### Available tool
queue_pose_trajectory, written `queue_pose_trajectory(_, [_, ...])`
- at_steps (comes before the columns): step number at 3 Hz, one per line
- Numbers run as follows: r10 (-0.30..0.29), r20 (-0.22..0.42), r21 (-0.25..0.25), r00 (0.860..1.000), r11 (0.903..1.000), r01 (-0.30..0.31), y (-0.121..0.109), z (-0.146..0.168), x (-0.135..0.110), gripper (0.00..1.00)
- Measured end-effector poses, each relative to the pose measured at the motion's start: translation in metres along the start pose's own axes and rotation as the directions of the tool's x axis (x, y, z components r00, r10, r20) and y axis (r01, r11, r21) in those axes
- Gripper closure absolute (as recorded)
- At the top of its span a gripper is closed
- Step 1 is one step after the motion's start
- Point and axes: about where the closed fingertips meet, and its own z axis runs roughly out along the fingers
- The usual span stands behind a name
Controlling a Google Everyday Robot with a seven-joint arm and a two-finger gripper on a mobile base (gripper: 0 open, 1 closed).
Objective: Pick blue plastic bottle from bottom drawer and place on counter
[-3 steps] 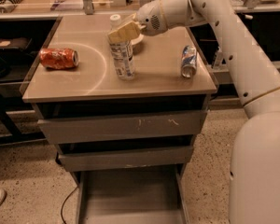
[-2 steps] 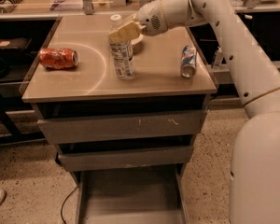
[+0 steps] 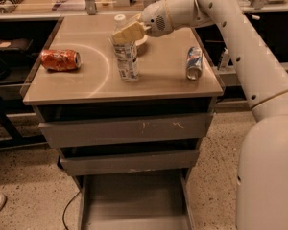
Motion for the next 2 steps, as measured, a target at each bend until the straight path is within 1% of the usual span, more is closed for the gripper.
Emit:
queue_pose_trajectory(1, [0.000,0.000,0.000,1.000,1.0000,0.000,0.0000,0.0000,0.0000,0.11])
queue_pose_trajectory(2, [0.000,0.000,0.000,1.000,1.0000,0.000,0.0000,0.0001,0.0000,0.00])
